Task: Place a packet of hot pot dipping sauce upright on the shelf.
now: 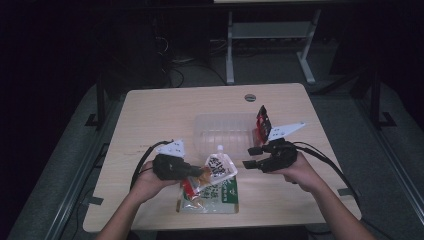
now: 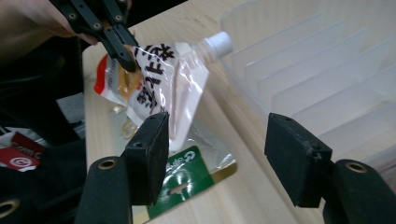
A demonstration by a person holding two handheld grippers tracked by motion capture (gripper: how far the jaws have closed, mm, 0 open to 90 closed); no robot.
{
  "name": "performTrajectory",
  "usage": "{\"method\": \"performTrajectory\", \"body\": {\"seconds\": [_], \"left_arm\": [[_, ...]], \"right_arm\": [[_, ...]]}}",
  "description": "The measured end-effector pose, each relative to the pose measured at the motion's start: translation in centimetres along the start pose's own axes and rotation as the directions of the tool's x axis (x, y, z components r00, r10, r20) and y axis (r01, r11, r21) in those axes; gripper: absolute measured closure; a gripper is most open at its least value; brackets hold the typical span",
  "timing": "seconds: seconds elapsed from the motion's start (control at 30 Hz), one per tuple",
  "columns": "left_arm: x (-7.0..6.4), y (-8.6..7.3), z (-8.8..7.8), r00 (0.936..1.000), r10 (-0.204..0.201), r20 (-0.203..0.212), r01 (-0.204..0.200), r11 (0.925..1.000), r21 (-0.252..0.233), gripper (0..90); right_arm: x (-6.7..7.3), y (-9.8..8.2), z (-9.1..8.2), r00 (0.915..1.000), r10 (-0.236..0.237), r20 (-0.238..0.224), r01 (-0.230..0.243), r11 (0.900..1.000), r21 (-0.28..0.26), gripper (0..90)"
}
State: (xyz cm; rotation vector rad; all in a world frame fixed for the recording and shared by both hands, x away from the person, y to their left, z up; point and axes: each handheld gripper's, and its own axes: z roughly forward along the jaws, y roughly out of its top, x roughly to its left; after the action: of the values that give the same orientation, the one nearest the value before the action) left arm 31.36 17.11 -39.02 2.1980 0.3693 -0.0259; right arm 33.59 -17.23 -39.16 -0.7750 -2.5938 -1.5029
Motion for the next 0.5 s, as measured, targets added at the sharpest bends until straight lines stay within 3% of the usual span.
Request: {"method": "performTrajectory", "body": {"seconds": [0.23,0.5], "left_arm": [[-0.6,0.8,1.0,0.9984,0.056,0.008,-0.056,0.9982,-0.019,88.6],[-0.8,1.1,1.3,0.9964,0.082,0.024,-0.081,0.9961,-0.036,88.6]], "right_arm": [[0.1,-0.2,0.6,0.9982,0.01,-0.06,-0.01,1.0,-0.005,40.1],[0.1,-0.2,1.5,0.9945,0.013,-0.104,-0.014,1.0,-0.001,42.9]]}}
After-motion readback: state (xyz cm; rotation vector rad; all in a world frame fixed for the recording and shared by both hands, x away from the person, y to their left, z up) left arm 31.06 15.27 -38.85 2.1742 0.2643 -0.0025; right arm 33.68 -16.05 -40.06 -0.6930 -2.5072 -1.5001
